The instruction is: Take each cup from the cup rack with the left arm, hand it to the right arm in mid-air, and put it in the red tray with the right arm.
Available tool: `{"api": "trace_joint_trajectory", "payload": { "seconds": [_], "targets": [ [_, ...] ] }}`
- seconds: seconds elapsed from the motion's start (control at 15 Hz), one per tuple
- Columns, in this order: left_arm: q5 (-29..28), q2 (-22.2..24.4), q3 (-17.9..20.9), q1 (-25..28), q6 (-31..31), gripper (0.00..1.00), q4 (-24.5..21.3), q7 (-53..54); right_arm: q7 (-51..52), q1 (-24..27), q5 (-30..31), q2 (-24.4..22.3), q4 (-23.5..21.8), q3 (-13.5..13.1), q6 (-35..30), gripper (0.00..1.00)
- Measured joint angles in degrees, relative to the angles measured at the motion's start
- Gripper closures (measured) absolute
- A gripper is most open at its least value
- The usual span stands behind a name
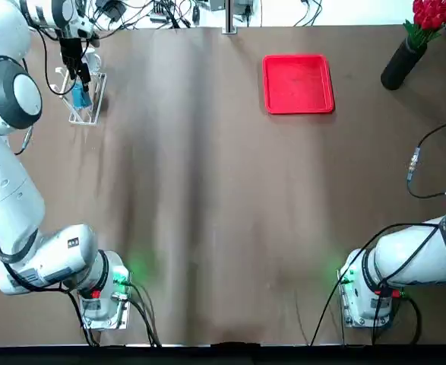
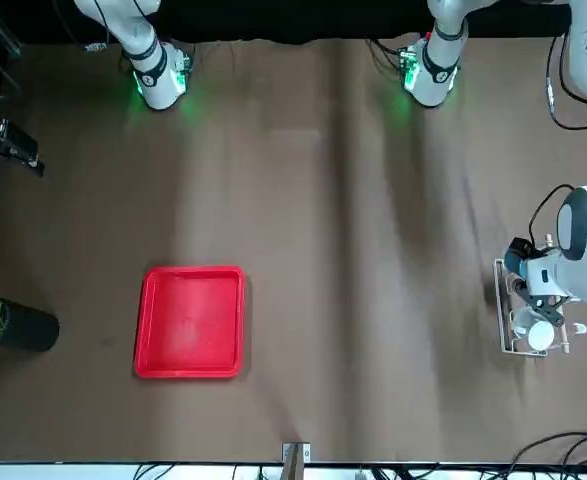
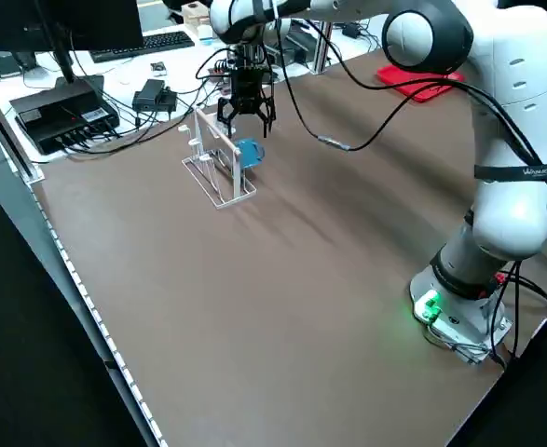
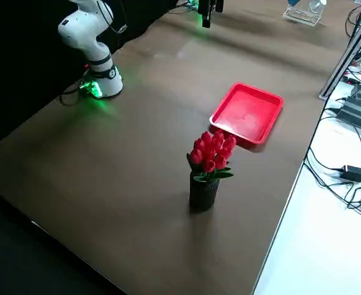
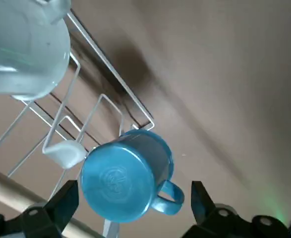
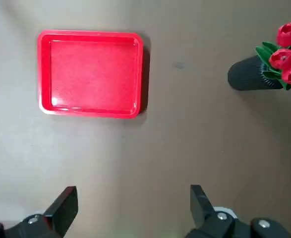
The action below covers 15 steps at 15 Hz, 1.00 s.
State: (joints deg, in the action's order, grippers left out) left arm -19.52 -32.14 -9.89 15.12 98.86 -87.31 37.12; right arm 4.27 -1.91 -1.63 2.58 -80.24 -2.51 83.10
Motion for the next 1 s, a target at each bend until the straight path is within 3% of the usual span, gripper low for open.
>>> {"api": "trace_joint_trajectory", "payload": {
  "seconds": [1.0],
  "targets": [
    [-3.72, -1.97, -0.24, -0.98, -0.02, 0.00, -0.02, 0.34, 0.00, -0.12, -0.44, 0.00, 0.00, 0.19, 0.00, 0.00]
  ]
}}
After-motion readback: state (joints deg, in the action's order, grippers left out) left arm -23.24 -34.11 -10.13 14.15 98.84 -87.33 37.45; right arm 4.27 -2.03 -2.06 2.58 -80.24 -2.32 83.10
